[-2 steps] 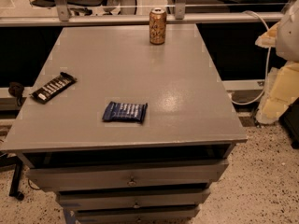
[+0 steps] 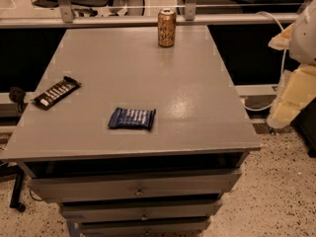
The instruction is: Move orange can near rxbar blueberry
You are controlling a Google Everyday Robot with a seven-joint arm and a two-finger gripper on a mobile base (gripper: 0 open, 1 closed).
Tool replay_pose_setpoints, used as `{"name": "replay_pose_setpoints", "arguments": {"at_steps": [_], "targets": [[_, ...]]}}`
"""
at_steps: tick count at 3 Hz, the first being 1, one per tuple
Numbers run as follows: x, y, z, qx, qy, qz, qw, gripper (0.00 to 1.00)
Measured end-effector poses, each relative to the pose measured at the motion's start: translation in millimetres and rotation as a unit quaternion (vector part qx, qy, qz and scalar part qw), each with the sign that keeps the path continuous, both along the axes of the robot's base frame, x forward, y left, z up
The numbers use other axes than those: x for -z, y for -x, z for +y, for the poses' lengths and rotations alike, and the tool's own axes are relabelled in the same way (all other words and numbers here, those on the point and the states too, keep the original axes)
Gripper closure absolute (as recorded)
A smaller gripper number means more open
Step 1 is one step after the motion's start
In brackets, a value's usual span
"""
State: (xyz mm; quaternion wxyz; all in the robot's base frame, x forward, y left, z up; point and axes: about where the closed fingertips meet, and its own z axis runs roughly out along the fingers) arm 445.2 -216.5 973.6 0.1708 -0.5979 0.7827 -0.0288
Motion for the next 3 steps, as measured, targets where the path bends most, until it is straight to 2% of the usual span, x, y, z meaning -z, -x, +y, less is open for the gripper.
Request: {"name": "replay_pose_setpoints", "arguments": {"at_steps": [1, 2, 3], "targets": [[16, -42, 2, 0.008, -0.049, -0.023, 0.9985, 0.00], [29, -119, 10, 0.011, -0.117, -0.074, 0.9902, 0.00], [34, -207, 17, 0.009, -0.180, -0.132, 0.9747, 0.00]]}}
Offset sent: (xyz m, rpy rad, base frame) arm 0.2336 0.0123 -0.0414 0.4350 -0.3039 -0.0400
